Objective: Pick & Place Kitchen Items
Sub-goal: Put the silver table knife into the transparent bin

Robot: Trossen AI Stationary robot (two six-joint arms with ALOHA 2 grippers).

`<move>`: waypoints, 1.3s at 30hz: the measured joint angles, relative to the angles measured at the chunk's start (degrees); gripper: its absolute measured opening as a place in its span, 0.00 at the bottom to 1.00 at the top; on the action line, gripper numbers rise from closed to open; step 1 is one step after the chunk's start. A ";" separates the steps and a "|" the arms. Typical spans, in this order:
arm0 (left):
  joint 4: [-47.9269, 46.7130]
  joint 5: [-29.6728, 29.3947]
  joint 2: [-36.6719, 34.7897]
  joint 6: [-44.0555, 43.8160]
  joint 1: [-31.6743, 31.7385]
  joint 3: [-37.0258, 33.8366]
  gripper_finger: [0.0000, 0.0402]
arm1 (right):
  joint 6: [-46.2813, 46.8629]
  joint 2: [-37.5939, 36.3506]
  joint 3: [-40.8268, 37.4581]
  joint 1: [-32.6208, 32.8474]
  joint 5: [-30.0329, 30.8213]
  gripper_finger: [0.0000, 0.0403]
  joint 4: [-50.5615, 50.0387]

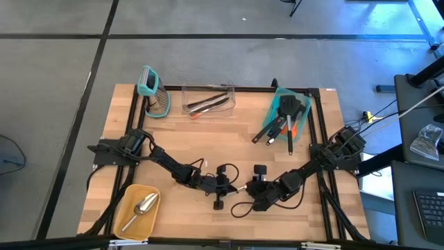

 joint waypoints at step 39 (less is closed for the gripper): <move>0.09 -6.33 -0.04 4.59 -1.14 0.02 0.01 | 11.47 -0.55 0.07 -3.68 -11.80 0.17 1.41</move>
